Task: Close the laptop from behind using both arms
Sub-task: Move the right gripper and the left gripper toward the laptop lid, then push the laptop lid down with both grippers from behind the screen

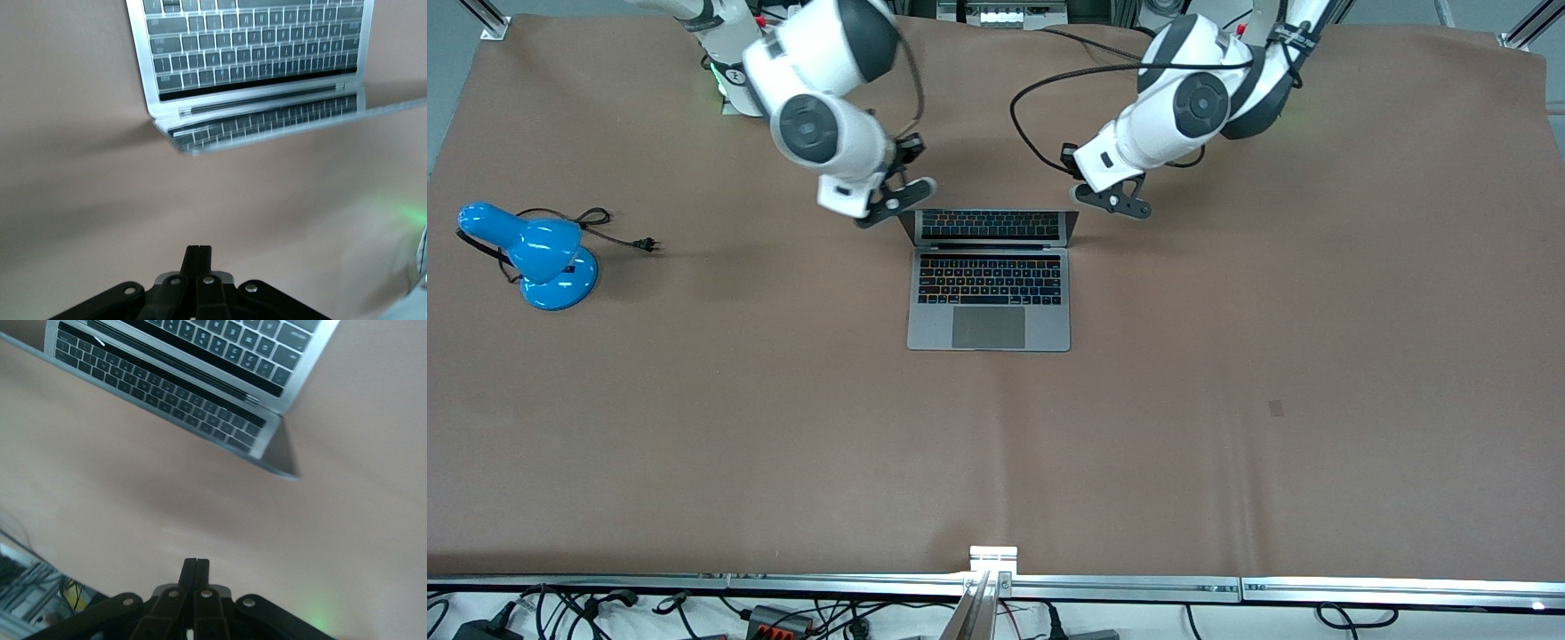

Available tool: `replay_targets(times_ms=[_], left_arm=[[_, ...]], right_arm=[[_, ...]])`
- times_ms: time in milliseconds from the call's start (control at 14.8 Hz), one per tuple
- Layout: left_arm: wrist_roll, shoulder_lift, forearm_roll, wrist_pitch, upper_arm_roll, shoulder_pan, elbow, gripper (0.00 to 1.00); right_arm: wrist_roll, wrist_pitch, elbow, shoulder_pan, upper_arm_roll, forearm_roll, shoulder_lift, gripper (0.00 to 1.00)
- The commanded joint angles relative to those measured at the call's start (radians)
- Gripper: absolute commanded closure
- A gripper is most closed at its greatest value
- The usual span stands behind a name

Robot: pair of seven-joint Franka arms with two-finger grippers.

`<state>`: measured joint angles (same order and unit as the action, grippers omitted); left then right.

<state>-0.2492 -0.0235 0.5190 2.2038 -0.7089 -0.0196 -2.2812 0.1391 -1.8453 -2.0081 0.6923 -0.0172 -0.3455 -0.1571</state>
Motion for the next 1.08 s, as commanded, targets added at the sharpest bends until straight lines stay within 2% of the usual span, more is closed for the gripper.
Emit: replay_targets(times_ms=[0,338,676,878,1014], left_arm=[[0.001,-0.041,0.021,0.088,0.0,-0.025,0.003,1.0],[-0.041,-0.189,-0.008,0.128,0.014,-0.023,0.136,1.0],[-0.122,-0.318,-0.164,0.131,0.034,-0.023,0.259,1.0],[-0.142,-0.418,-0.206,0.126,0.063,-0.017,0.34,1.0],[-0.145,-0.459,-0.208,0.128,0.083,-0.007,0.376,1.0]], right_arm=[[0.047,-0.063,-0.004,0.029,0.016,-0.01,-0.027,1.0],[0.047,-0.106,0.014,-0.031,0.023,-0.001,-0.033,1.0],[0.047,-0.21,0.025,-0.047,0.025,0.026,-0.047,1.0],[0.045,-0.267,0.04,-0.054,0.026,0.056,-0.074,1.0],[0.045,-0.284,0.086,-0.076,0.026,0.057,-0.126,1.0]])
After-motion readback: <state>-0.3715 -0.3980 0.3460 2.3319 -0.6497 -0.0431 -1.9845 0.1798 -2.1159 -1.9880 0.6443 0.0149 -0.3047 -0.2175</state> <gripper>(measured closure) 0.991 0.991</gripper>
